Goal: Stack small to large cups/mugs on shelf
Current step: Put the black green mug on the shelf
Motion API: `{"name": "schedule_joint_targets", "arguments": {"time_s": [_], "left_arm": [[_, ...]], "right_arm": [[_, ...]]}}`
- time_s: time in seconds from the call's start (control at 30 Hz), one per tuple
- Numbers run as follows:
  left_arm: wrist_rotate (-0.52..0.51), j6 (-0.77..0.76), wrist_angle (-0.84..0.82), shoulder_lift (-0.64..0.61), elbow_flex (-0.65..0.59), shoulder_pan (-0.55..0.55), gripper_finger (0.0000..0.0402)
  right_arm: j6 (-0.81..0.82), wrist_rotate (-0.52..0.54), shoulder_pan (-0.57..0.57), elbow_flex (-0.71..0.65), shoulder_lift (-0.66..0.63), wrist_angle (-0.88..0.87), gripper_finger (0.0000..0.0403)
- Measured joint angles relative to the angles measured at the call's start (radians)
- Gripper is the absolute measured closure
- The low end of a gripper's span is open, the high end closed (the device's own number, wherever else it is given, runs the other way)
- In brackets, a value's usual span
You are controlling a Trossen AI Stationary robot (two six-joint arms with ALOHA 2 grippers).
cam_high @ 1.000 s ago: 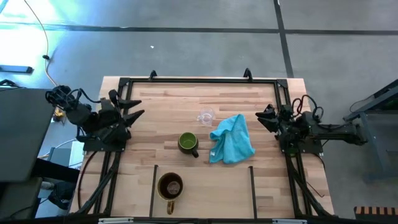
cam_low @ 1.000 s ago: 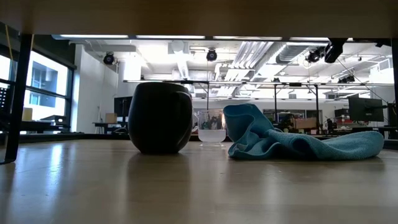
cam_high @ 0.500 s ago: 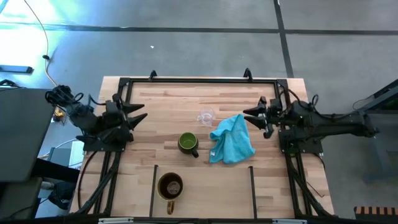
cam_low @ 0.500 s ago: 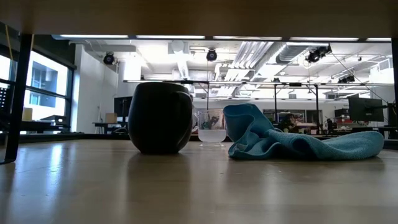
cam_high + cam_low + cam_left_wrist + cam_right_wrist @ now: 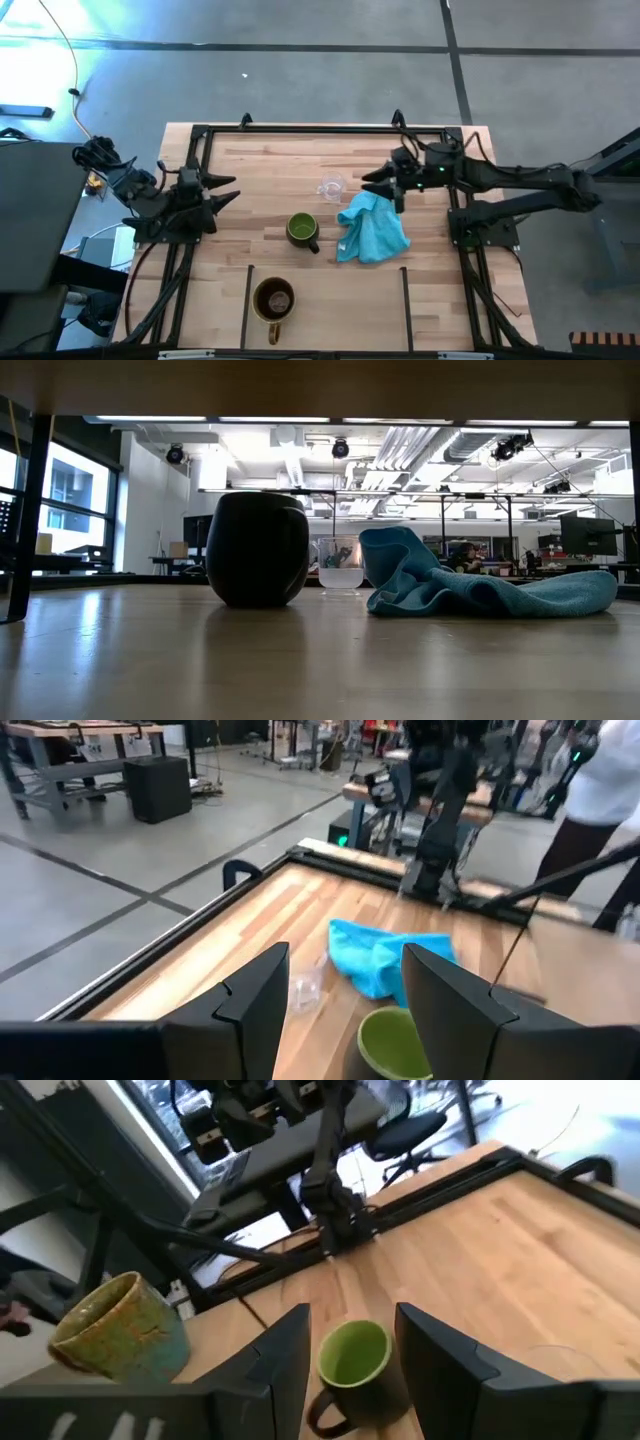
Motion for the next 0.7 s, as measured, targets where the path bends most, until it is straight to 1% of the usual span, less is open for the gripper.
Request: {"name": "schedule_joint_targets", "arguments": {"time_s": [0.13, 0.27, 0.37, 0.5, 0.63, 0.7], "left_arm": [[0.001, -0.037, -0.059, 0.019, -0.001, 0.0, 0.0218], [0.001, -0.057, -0.037, 0.02, -0.054, 0.0, 0.0218], [0.002, -0.079, 0.033, 0.011, -0.124, 0.0, 0.0218], [0.033, -0.067, 0.155, 0.001, -0.209, 0.0, 0.0218], [0.048, 0.005, 0.278, -0.01, -0.274, 0.0, 0.0218], [0.052, 0.089, 0.383, -0.013, -0.307, 0.0, 0.0218]], "right_arm": [[0.031, -0.008, 0.0, 0.043, 0.076, 0.001, 0.0263], [0.047, -0.019, 0.0, 0.073, 0.146, 0.0, 0.0263], [0.089, -0.052, 0.0, 0.094, 0.198, 0.001, 0.0263], [0.091, -0.07, 0.002, 0.133, 0.262, 0.0, 0.0263], [0.06, -0.07, 0.009, 0.185, 0.315, 0.002, 0.0263], [0.028, -0.07, 0.009, 0.209, 0.34, 0.001, 0.0263]]}}
